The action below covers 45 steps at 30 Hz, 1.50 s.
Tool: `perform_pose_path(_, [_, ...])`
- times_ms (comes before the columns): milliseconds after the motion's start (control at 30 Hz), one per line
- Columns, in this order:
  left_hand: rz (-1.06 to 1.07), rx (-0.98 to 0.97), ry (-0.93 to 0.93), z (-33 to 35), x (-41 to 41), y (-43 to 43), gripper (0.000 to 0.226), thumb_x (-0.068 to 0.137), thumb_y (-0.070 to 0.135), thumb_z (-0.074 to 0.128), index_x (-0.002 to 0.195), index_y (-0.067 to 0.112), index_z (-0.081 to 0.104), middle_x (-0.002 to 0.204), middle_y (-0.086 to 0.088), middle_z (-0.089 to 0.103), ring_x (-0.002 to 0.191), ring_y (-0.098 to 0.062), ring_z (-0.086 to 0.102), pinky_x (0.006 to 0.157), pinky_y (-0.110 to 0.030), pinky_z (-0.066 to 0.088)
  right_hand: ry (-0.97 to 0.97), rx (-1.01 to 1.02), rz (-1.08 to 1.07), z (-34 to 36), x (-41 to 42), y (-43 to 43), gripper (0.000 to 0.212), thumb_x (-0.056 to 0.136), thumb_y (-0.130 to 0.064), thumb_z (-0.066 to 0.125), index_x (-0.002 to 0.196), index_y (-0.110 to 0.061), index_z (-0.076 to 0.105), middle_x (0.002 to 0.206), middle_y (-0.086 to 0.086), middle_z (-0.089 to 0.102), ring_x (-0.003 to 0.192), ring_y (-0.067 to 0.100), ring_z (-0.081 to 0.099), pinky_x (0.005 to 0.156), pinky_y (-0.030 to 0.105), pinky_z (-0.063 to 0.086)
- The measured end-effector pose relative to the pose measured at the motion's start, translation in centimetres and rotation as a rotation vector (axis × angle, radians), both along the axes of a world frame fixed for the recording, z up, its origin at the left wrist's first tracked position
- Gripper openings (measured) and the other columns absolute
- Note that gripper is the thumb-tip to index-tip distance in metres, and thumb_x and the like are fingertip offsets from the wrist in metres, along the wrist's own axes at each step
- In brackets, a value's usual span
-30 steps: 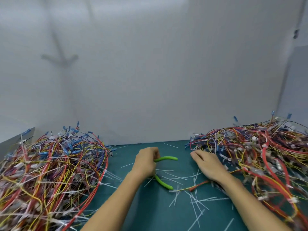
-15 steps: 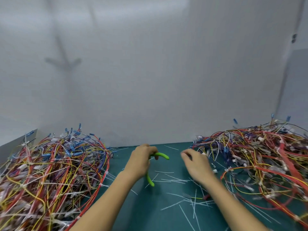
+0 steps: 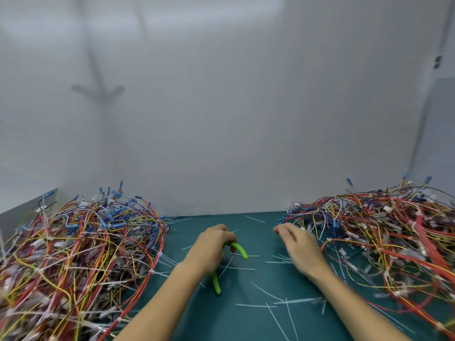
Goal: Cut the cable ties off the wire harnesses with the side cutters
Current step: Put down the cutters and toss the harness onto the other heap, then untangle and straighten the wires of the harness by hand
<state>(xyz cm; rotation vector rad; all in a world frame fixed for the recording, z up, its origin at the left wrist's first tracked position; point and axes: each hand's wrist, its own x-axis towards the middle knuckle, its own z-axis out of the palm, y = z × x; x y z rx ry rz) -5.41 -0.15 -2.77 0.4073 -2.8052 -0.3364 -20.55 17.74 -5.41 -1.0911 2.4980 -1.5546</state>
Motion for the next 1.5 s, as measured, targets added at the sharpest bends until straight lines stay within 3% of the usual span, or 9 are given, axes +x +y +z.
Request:
perform_pose_path(100, [-0.005,0.008,0.005,-0.4,-0.4,0.3,0.050,0.076,-0.015,0.043,0.096,0.022,0.070,0.102,0.003,0.055,0.087,-0.019,0.054,0.076,-0.033,0.047,0.085,0.050,-0.039,0.1,-2.4,3.1,0.024,0.102,-0.025,0.052,0.091,-0.017,0.072,0.087,0.008,0.073,0.087,0.029,0.067,0.083,0.040,0.049])
perform_pose_path(233, [0.000,0.023,0.013,-0.9,-1.4,1.4,0.054,0.074,-0.015,0.041,0.100,0.022,0.070,0.096,0.005,0.048,0.084,-0.020,0.050,0.070,-0.028,0.038,0.035,0.029,-0.021,-0.2,-3.8,4.3,0.023,0.102,-0.025,0.051,0.097,-0.022,0.074,0.094,-0.002,0.074,0.093,0.022,0.069,0.091,0.047,0.052])
perform_pose_path(400, [-0.014,0.066,0.000,-1.3,-2.5,3.0,0.065,0.073,-0.017,0.038,0.111,0.024,0.072,0.106,-0.002,0.054,0.095,-0.025,0.055,0.081,-0.035,0.048,-0.108,-0.071,0.021,-0.7,-2.8,1.8,0.025,0.103,-0.029,0.050,0.105,-0.024,0.074,0.105,-0.011,0.073,0.102,0.013,0.067,0.099,0.047,0.051])
perform_pose_path(533, [-0.049,0.088,0.022,-1.7,-3.1,4.5,0.061,0.075,-0.014,0.043,0.107,0.027,0.074,0.106,-0.004,0.057,0.096,-0.026,0.058,0.083,-0.037,0.049,-0.167,-0.078,0.058,-0.7,-1.8,0.2,0.027,0.103,-0.026,0.049,0.108,-0.018,0.074,0.110,-0.008,0.072,0.112,0.013,0.063,0.104,0.046,0.048])
perform_pose_path(767, [-0.108,0.020,0.035,-1.2,-3.7,5.4,0.043,0.090,-0.003,0.048,0.121,0.021,0.067,0.121,-0.004,0.058,0.107,-0.029,0.058,0.091,-0.038,0.046,0.043,0.221,-0.042,-0.2,-0.6,-0.5,0.035,0.103,-0.040,0.043,0.091,-0.018,0.068,0.089,0.004,0.069,0.089,0.027,0.060,0.081,0.039,0.047])
perform_pose_path(933, [0.113,-0.089,0.132,1.9,-2.6,3.6,0.035,0.096,0.010,0.045,0.128,0.016,0.058,0.129,-0.005,0.054,0.110,-0.029,0.056,0.092,-0.038,0.045,-0.008,0.217,-0.004,0.7,2.4,-2.1,0.031,0.100,-0.048,0.043,0.099,-0.026,0.066,0.099,-0.002,0.070,0.101,0.024,0.062,0.083,0.034,0.044])
perform_pose_path(1033, [0.395,-0.302,0.088,4.1,-0.4,1.2,0.029,0.092,0.014,0.048,0.119,0.011,0.057,0.121,-0.010,0.057,0.106,-0.032,0.057,0.088,-0.037,0.041,0.101,0.437,0.081,0.7,4.4,-2.9,0.045,0.093,-0.060,0.047,0.121,-0.026,0.060,0.119,-0.005,0.064,0.115,0.022,0.057,0.090,0.034,0.044])
perform_pose_path(1167, [0.681,-0.462,-0.043,6.0,3.1,-2.0,0.032,0.091,0.027,0.053,0.119,0.012,0.055,0.121,-0.010,0.057,0.113,-0.028,0.055,0.091,-0.037,0.042,0.303,0.665,0.082,0.1,6.4,-3.7,0.059,0.088,-0.063,0.048,0.130,-0.021,0.047,0.132,0.002,0.050,0.125,0.025,0.045,0.100,0.038,0.039])
perform_pose_path(1500, [0.718,-0.470,-0.289,4.9,7.1,-3.3,0.029,0.093,0.024,0.054,0.120,0.023,0.063,0.119,0.001,0.066,0.111,-0.023,0.064,0.074,-0.031,0.041,0.292,0.673,-0.134,0.7,7.9,-4.0,0.037,0.094,-0.029,0.048,0.129,-0.017,0.044,0.133,0.006,0.052,0.124,0.028,0.043,0.098,0.038,0.039])
